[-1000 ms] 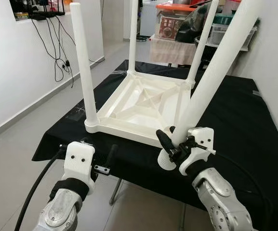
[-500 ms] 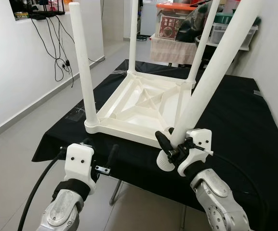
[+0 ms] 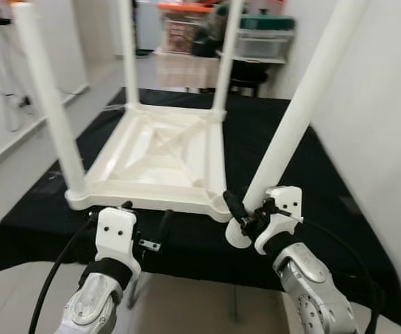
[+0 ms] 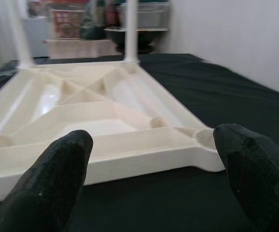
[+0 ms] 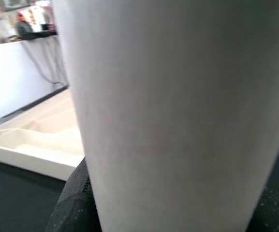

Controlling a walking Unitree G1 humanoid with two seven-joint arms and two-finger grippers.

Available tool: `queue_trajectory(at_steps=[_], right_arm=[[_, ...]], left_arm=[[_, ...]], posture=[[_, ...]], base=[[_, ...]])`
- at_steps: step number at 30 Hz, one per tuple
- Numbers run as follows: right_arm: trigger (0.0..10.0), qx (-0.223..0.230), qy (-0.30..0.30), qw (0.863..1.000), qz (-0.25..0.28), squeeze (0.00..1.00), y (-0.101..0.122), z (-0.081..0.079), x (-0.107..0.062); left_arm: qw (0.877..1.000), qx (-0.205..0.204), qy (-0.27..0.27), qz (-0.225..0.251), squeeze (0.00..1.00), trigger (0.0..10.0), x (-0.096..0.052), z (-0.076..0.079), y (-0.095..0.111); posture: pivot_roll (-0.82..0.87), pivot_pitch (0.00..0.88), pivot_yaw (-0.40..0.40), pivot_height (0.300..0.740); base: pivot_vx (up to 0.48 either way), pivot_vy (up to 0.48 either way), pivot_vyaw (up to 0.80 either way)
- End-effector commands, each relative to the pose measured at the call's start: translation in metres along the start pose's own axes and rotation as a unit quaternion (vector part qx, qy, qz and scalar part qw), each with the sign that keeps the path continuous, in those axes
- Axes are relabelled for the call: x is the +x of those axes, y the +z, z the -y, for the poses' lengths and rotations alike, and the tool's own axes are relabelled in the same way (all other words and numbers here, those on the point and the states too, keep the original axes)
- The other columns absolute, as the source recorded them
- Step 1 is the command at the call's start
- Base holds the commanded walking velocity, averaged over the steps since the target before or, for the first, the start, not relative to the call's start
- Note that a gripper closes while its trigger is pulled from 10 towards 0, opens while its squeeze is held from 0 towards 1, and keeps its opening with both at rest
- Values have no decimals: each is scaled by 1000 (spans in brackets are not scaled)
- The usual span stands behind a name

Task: Building children table

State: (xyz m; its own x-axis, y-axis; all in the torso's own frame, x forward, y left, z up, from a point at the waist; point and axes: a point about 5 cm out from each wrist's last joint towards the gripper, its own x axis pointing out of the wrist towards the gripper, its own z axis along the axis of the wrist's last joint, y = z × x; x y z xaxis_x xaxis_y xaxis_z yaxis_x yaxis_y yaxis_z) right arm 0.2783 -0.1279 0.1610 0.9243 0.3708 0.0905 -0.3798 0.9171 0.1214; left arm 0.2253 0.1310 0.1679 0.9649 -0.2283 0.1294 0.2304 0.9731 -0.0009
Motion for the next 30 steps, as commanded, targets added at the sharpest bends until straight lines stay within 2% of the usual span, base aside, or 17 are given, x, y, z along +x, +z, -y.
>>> queue_trajectory(at_steps=[1, 12, 16, 30], right_arm=[[10000, 3, 0, 1000, -4, 0, 0, 1, 2], [10000, 8, 17, 1000, 2, 0, 4, 0, 5], [10000, 7, 29, 999, 17, 0, 11, -3, 10], [10000, 12, 56, 998, 38, 0, 23, -10, 25]], left_arm=[[1000, 0, 4, -2, 0, 10000, 0, -2, -3], [1000, 5, -2, 1, 0, 10000, 4, -1, 1], [1000, -12, -2, -2, 0, 10000, 6, -3, 1], [1000, -28, 3, 0, 0, 10000, 8, -6, 2]], posture=[[6, 0, -72, 740], [-1, 0, -77, 740], [-5, 0, -78, 740], [11, 0, -74, 740]], base=[[0, 0, -800], [0, 0, -800], [0, 0, -800], [243, 0, -57]])
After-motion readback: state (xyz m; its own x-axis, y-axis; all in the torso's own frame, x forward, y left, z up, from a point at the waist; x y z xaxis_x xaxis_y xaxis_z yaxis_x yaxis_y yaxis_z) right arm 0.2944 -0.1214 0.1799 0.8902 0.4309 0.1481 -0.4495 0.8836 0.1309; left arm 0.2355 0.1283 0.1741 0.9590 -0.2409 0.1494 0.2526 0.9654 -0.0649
